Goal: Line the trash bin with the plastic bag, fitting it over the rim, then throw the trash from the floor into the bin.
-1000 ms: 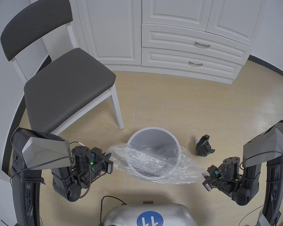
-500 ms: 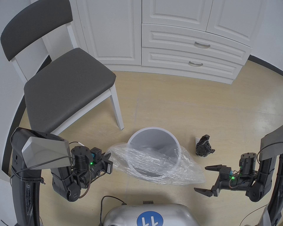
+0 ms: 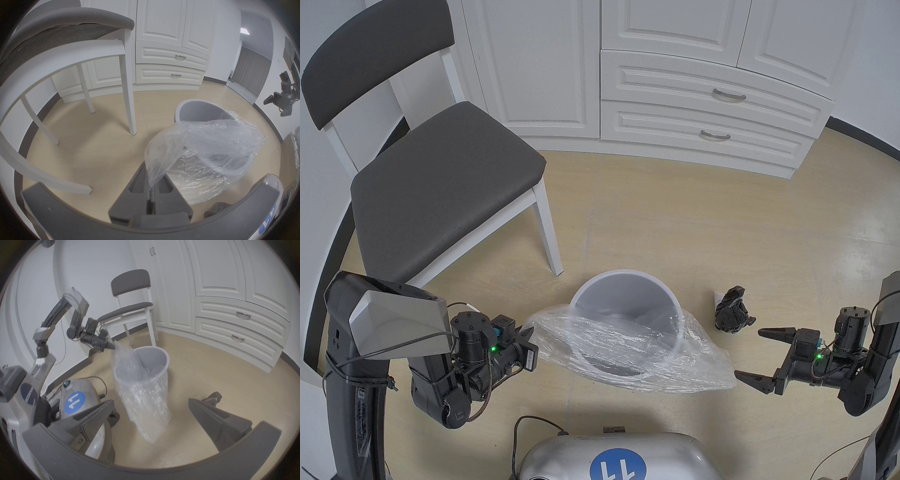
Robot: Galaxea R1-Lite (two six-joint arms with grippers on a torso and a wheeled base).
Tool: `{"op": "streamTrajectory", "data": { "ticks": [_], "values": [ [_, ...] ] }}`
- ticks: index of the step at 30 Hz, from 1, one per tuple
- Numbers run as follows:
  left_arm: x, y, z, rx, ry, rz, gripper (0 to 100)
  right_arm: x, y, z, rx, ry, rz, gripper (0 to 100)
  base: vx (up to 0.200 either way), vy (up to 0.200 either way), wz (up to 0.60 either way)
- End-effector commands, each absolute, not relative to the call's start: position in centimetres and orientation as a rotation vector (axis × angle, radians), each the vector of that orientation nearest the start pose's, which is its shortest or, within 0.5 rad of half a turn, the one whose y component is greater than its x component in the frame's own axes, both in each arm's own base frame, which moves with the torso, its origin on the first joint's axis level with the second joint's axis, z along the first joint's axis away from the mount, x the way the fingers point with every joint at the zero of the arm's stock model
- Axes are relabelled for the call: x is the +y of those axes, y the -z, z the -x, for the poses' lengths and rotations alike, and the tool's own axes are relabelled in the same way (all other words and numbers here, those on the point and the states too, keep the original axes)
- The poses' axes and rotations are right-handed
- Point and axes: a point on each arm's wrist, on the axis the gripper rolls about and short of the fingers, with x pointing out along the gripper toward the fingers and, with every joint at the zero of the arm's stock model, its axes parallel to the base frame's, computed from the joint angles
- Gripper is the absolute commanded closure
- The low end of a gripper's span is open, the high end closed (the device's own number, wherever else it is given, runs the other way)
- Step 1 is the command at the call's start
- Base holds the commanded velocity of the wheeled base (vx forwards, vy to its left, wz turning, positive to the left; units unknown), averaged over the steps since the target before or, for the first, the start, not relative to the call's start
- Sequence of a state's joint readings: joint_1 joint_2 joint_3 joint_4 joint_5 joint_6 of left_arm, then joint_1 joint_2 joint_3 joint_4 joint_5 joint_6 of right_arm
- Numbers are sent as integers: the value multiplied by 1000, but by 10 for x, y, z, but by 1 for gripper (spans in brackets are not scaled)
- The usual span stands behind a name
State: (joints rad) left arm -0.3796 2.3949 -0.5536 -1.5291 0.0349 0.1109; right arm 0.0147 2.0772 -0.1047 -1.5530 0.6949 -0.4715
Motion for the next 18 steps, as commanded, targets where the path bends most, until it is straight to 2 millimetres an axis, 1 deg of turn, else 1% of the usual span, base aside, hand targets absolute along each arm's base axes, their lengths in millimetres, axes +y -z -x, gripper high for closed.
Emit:
{"op": "streamTrajectory", "data": {
  "ticks": [1,2,3,4,5,6,7,8,9,10,11,12,16,17,18],
  "values": [
    [-126,18,-320,292,356,-174,100,49,-68,-235,136,-677,261,0,0,0,0],
    [-126,17,-320,290,356,-175,100,57,-72,-235,132,-623,248,0,0,0,0],
    [-126,17,-319,289,356,-173,100,72,-78,-238,117,-538,223,0,0,0,0],
    [-127,17,-319,289,358,-174,100,81,-81,-241,107,-486,208,0,0,0,0],
    [-127,17,-319,289,358,-174,100,81,-81,-241,107,-486,208,0,0,0,0],
    [-126,16,-318,291,358,-176,100,107,-86,-249,72,-362,185,0,0,0,0],
    [-126,16,-317,293,358,-176,100,116,-86,-252,71,-315,188,0,0,0,0],
    [-126,16,-317,293,358,-176,100,119,-85,-253,75,-303,189,0,0,0,0],
    [-127,17,-317,294,360,-177,100,129,-84,-253,77,-259,196,0,0,0,0],
    [-127,18,-318,294,360,-177,100,136,-83,-250,80,-250,200,0,0,0,0],
    [-127,18,-318,294,360,-177,100,137,-82,-249,82,-248,202,0,0,0,0],
    [-127,18,-319,295,359,-175,100,145,-80,-241,91,-249,219,0,0,0,0],
    [-127,21,-319,301,359,-173,100,157,-75,-223,107,-287,273,0,0,0,0],
    [-127,21,-319,301,359,-173,100,158,-75,-222,108,-289,275,0,0,0,0],
    [-127,22,-319,304,358,-175,100,162,-74,-217,107,-303,285,0,0,0,0]
  ]
}}
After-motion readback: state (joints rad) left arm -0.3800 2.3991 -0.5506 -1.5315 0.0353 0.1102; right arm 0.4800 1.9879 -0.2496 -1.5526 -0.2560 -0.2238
